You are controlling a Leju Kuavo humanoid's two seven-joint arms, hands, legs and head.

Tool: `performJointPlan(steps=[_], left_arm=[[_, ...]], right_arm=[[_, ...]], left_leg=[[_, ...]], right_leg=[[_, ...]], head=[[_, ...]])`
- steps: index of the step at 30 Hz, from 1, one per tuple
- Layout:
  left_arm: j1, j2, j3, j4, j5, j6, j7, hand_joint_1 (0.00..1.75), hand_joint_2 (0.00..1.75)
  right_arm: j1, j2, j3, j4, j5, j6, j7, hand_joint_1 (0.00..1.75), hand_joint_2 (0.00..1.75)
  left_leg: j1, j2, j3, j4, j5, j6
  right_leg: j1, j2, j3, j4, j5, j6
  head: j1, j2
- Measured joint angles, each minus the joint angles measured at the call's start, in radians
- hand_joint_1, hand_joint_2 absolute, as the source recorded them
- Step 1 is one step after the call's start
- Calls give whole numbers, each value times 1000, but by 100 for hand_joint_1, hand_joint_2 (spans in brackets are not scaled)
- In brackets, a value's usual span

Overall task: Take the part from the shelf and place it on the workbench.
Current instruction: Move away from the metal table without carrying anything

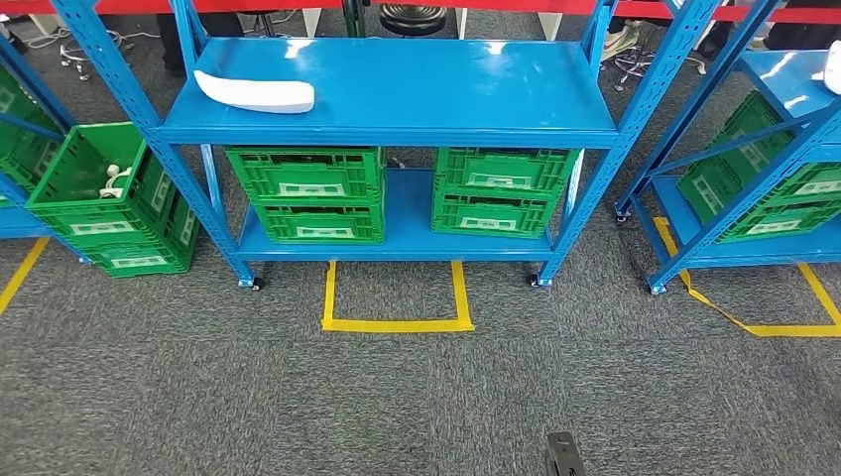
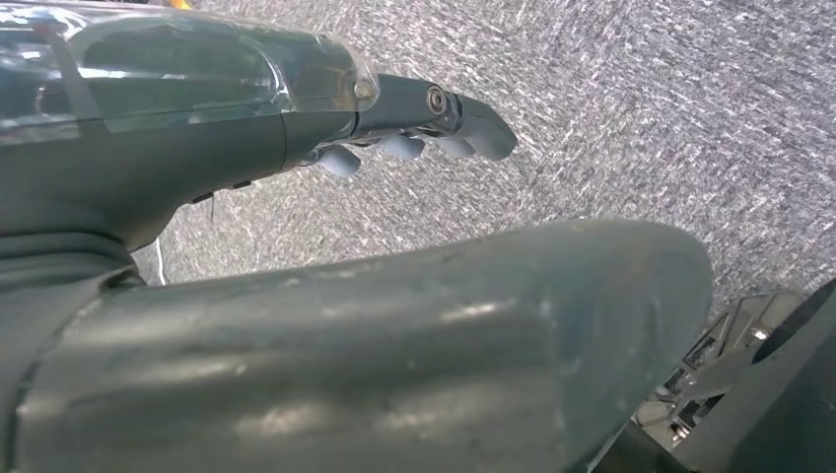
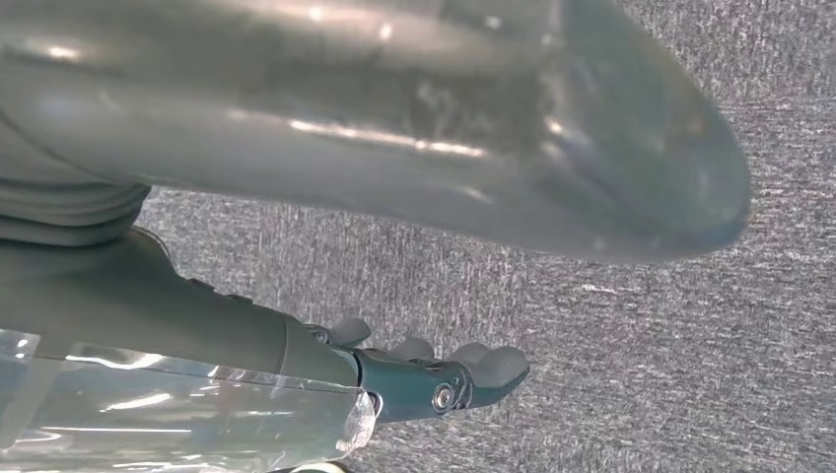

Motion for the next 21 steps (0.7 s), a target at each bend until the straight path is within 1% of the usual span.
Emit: performJointPlan(steps=[4,5,7,8,10,11,12,14,15,16,17,18,19,20,21], left_arm=[[0,0,-2,0,0,-3,0,0,0],[0,1,-4,0,-1,-5,0,0,0],[0,2,-10,0,-5,-9,-1,0,0],[0,3,-13,0,-8,-11,-2,0,0],[0,4,-22,0,-11,-12,-4,0,0],[0,4,-27,0,-12,-12,-4,0,0],[-1,4,-30,0,-12,-11,-5,0,0],[-1,5,-33,0,-12,-10,-5,0,0],[0,5,-33,0,-12,-10,-5,0,0],[0,5,-33,0,-12,-10,-5,0,0],[1,5,-33,0,-12,-10,-5,0,0],[1,4,-33,0,-12,-10,-5,0,0],[1,4,-33,0,-12,-10,-5,0,0],[1,4,-33,0,-13,-10,-5,0,0],[0,4,-33,0,-13,-10,-5,0,0]], right_arm=[[0,0,5,4,0,0,1,0,0],[0,0,8,5,0,1,1,0,0],[0,0,16,6,1,2,4,0,0],[0,1,19,7,2,2,6,0,0],[-1,1,22,8,3,4,11,0,0],[-2,1,24,9,3,4,11,0,0],[-4,2,27,10,3,5,12,0,0],[-6,3,33,11,3,5,12,0,0],[-4,3,36,12,2,5,13,0,0],[-1,3,38,12,2,5,14,0,0],[1,3,39,13,1,5,15,0,0],[3,2,40,13,1,5,15,0,0],[3,2,41,14,0,5,15,0,0],[3,3,42,14,0,5,15,0,0],[3,3,43,14,0,5,15,0,0]], left_leg=[[0,0,0,0,0,0],[-1,0,0,1,-1,2],[-4,0,-1,1,-3,10],[-4,0,1,-2,-4,17],[1,3,16,-21,-3,27],[3,4,26,-28,-3,31],[5,6,34,-34,-3,34],[5,9,40,-35,-7,34],[6,9,43,-35,-10,32],[7,9,48,-35,-14,28],[10,8,55,-34,-19,23],[13,7,64,-34,-25,16],[15,6,72,-34,-32,9],[16,6,78,-34,-39,0],[16,6,81,-37,-45,-8]], right_leg=[[0,0,1,1,0,0],[-1,0,1,0,0,3],[-2,0,2,0,5,9],[-3,1,3,3,9,14],[-3,-1,-3,30,8,20],[-4,-3,-18,61,-5,22],[-4,-5,-42,107,-29,25],[-7,-8,-107,221,-84,31],[-10,-9,-133,261,-96,35],[-13,-10,-143,269,-88,38],[-16,-12,-136,240,-58,40],[-20,-14,-113,179,-14,42],[-21,-15,-88,116,19,44],[-21,-17,-66,60,33,41],[-19,-19,-53,27,33,35]], head=[[0,0],[0,0],[-2,0],[-3,0],[-2,0],[0,0],[3,0],[6,0],[6,0],[7,0],[8,0],[9,0],[10,0],[12,0],[12,0]])
